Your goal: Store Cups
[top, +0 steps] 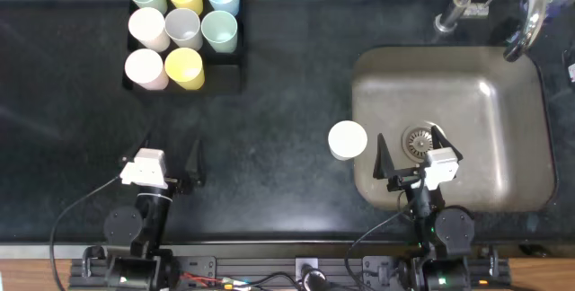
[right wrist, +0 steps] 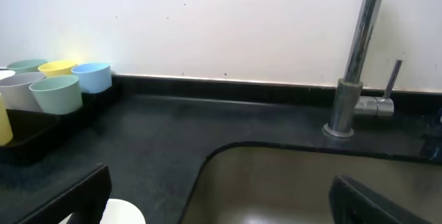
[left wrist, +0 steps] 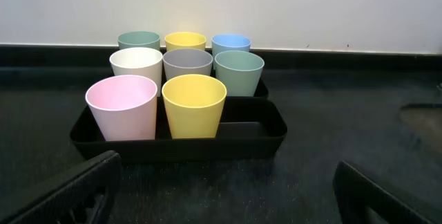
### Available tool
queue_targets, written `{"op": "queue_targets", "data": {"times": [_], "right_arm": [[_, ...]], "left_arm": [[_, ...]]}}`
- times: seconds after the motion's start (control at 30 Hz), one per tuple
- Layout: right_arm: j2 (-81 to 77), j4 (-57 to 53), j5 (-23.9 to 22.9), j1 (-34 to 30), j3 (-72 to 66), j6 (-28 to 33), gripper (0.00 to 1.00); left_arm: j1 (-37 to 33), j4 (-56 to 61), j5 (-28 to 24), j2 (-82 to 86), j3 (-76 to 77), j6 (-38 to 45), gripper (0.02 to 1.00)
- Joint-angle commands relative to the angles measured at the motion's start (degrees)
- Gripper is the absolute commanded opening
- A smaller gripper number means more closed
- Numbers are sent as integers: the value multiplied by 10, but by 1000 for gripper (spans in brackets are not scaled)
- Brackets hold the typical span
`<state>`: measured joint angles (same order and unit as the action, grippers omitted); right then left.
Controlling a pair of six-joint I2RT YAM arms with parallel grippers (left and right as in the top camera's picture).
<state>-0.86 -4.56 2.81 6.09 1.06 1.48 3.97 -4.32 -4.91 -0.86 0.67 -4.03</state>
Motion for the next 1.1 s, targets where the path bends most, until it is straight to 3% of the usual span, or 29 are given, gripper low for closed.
{"op": "queue_targets", "data": {"times": [0.03,0.23,0.5,0.67,0.9,1.1], "right_arm": [[-27,3,8,-1,20,-7,998],[-202,-63,8,-1,194,-69,998],[-479,-441,8,-1,577,-84,998],[-611,-584,9,-1,723,-84,998],[-740,-725,85,-1,784,-35,998],[-817,-794,85,7,778,-31,998]], "left_arm": [[-5,-1,5,7,-2,10,1000],[-5,-1,5,7,-2,10,998],[-5,-1,5,7,-2,10,1000],[-5,-1,5,7,-2,10,1000],[-5,-1,5,7,-2,10,998],[-5,-1,5,7,-2,10,1000]]}}
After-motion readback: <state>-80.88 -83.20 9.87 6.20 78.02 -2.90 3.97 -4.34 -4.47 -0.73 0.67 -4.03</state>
